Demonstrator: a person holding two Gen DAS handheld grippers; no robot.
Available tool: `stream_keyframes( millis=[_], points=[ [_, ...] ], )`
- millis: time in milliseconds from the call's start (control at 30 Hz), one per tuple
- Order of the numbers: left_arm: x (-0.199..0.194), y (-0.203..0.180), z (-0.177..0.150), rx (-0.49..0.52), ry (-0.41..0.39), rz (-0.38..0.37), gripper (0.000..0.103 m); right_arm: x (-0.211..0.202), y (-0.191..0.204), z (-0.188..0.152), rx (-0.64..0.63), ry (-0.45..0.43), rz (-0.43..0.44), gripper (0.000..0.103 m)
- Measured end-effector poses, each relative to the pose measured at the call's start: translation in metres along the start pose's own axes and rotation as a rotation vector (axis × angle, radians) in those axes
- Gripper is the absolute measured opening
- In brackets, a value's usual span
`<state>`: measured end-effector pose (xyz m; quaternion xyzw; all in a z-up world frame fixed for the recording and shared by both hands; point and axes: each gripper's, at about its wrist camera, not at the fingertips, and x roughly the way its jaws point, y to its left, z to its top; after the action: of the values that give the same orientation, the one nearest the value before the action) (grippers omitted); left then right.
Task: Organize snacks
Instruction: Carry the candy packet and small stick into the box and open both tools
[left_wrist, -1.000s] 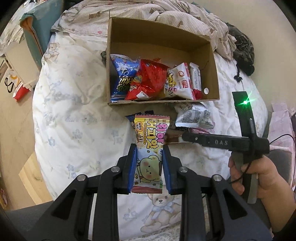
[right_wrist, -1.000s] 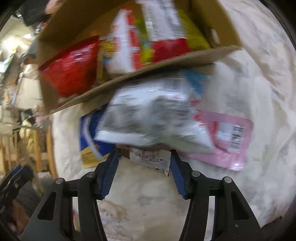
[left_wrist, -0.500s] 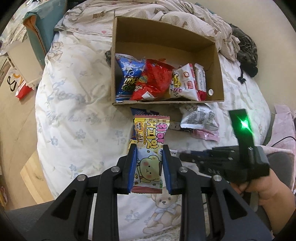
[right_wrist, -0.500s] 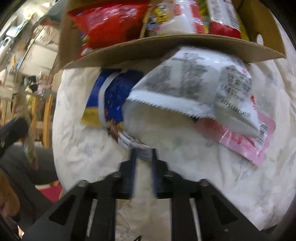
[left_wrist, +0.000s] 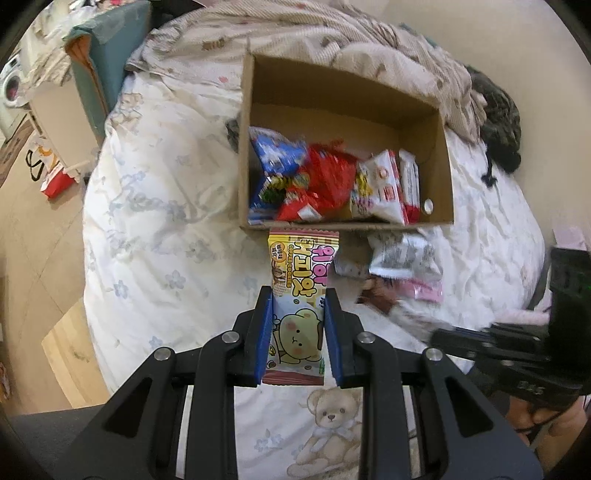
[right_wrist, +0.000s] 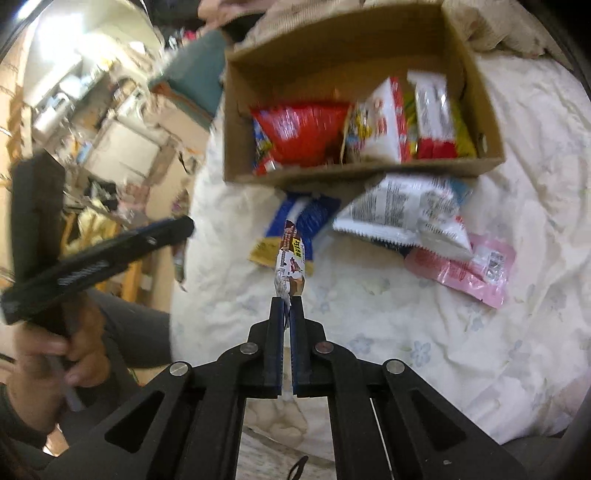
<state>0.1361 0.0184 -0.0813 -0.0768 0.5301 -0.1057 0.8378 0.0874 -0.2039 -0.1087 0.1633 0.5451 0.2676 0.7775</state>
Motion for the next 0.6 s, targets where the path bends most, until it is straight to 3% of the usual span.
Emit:
stream_keyframes(
  millis=[200, 600],
  points=[
    [-0.017, 0.008, 0.005, -0.047, -0.092, 0.020, 0.023, -0.033, 0.001, 0.012, 0.024, -0.158, 0.003, 0.003],
    [-0.022, -0.010, 0.070, 0.004, -0.149, 0.020, 0.023, -0.059, -0.023, 0.062, 0.114, -0.308, -0.051, 0.003]
  ],
)
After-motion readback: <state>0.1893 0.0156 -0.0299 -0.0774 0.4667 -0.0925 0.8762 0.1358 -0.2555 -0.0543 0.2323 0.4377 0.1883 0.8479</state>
